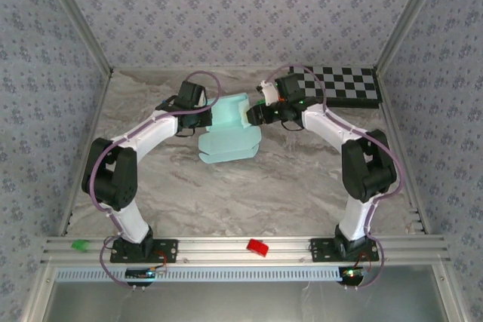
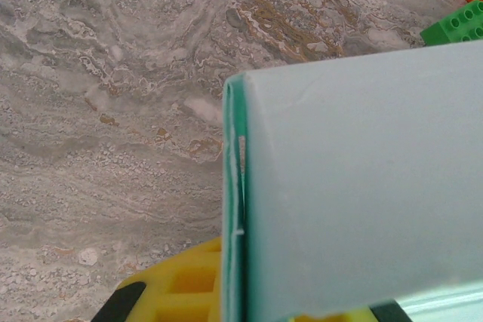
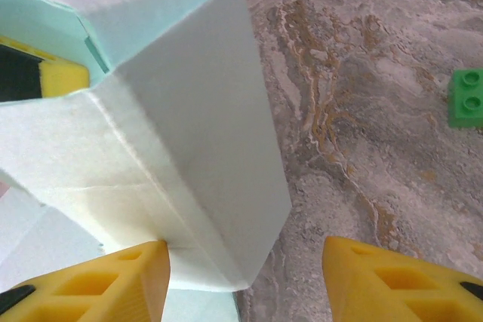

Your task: Fold the paper box

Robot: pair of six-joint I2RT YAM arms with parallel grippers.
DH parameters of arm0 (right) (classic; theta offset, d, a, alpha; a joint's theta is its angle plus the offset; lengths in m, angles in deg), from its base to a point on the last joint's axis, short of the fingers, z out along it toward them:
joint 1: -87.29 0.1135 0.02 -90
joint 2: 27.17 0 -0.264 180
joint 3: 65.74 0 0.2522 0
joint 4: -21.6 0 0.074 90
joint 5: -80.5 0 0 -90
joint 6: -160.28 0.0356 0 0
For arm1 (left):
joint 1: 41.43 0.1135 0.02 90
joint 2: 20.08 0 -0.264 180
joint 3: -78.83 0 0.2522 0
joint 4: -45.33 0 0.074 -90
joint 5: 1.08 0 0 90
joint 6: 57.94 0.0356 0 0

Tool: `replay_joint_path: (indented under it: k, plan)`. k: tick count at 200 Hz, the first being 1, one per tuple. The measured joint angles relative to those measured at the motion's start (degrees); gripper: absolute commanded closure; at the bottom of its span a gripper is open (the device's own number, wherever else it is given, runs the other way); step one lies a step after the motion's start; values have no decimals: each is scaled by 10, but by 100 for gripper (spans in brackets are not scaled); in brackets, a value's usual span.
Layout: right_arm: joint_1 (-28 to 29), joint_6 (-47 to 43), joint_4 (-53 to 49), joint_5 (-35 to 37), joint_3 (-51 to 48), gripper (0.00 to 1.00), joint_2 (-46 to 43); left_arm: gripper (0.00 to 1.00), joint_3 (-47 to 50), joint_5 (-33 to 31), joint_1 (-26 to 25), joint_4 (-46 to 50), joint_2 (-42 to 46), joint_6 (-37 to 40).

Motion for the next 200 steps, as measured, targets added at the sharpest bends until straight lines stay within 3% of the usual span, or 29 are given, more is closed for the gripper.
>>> replay_joint_path:
  k: [100, 200]
  plan:
    - [12, -22, -24, -6, 36, 43, 43, 100, 0, 2, 0, 1, 0, 0]
    - [33, -47, 4, 60, 36, 50, 59, 100, 0, 10, 0, 3, 0, -1]
